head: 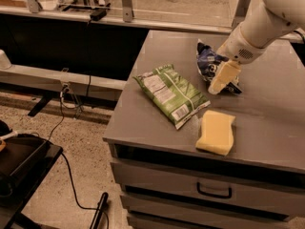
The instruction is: Pick blue chip bag
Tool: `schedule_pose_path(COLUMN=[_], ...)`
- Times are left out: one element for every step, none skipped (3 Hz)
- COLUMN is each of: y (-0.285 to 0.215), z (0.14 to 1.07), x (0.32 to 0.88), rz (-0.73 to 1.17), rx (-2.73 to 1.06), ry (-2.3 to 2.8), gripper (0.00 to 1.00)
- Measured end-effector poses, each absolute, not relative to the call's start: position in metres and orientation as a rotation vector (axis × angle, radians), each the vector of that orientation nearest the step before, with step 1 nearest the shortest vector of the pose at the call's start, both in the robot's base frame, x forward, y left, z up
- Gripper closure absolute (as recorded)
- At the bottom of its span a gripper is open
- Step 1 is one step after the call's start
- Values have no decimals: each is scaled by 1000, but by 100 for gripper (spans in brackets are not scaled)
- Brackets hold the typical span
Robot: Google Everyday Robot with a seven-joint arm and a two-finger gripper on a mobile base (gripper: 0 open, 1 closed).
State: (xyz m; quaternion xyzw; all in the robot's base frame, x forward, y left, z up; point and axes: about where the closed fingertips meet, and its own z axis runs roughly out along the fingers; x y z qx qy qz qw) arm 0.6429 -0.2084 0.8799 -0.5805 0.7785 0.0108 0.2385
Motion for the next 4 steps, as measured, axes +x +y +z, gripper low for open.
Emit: schedule_pose_path(y=[-198,-191,-192,-204], z=[869,861,864,889], x=[645,647,649,648], rz=[69,94,102,93], rx=[-1597,-1599,-1581,-1539], ry=[2117,2110,2096,2060], gripper=[42,66,89,100])
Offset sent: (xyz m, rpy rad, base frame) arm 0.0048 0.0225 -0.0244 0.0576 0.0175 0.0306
